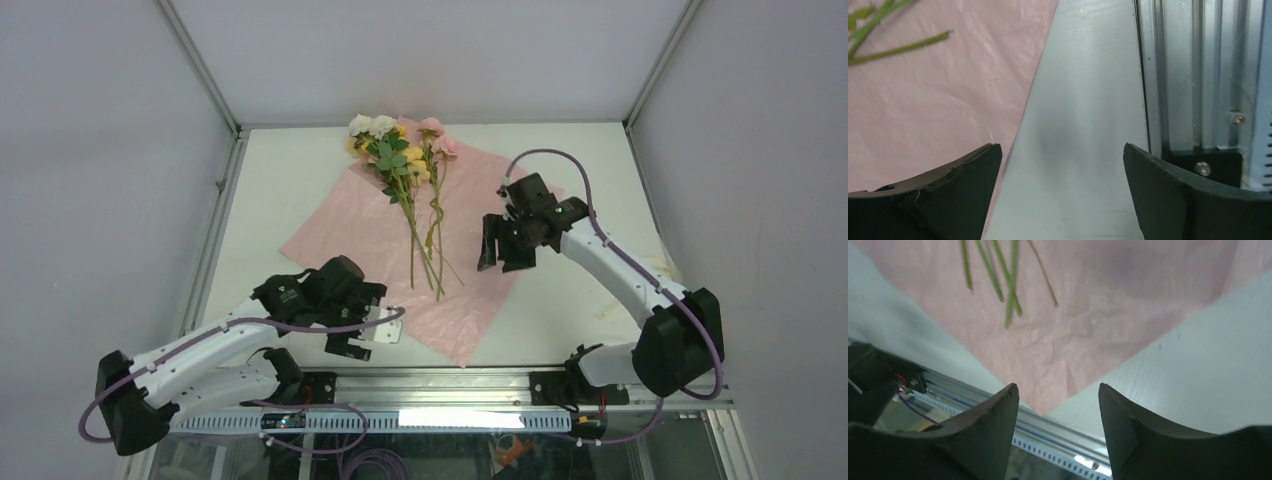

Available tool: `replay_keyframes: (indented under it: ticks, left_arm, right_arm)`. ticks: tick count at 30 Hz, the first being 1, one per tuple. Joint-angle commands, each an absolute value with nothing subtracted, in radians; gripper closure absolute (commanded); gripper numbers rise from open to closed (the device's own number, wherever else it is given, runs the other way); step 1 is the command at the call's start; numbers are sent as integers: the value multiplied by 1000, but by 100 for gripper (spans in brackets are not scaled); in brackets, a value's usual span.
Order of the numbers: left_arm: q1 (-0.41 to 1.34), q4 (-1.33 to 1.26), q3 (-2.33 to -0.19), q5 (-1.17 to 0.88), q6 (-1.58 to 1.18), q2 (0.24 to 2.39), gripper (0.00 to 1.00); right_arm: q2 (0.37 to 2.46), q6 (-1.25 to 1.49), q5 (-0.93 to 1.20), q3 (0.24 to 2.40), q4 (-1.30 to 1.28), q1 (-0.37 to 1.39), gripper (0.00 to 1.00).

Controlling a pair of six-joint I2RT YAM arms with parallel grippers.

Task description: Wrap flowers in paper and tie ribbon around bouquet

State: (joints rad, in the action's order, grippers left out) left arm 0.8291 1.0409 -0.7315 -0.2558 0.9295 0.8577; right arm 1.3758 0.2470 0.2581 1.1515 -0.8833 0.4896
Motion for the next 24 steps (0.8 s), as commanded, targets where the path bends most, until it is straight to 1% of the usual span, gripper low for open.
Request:
replay_keyframes:
  ticks: [1,4,5,8,11,12,16,20,24]
  left_arm:
    - [988,675,-683,-139,893,933,4]
    - [1063,602,-681,-158,835,1018,4]
    - [1077,576,-676,-175,823,1038,4]
    - [1123,486,-633,-205,859,1076,3]
    - [1146,425,-592,-201,904,1128,3]
    - [1147,407,-588,-193,901,1146,3]
    - [1153,362,-596,-163,898,1199,2]
    - [1154,316,-605,-141,911,1260,2]
    - [1154,288,-606,-128,948,1312,1]
  right_arm:
    - [1223,831,97,942,-897,502,37]
    - [1152,928,-34,843,-813,491,35]
    - [1151,946,-40,807,-756,476,34]
    - [1230,971,-10,724,-632,441,32]
    - [1283,1008,106,668,-549,448,32]
    - [1281,1025,128,651,-531,465,34]
    - [1234,1065,147,592,-571,537,34]
    - [1209,1158,201,486,-457,565,35]
    - [1240,1192,230,478,-383,587,35]
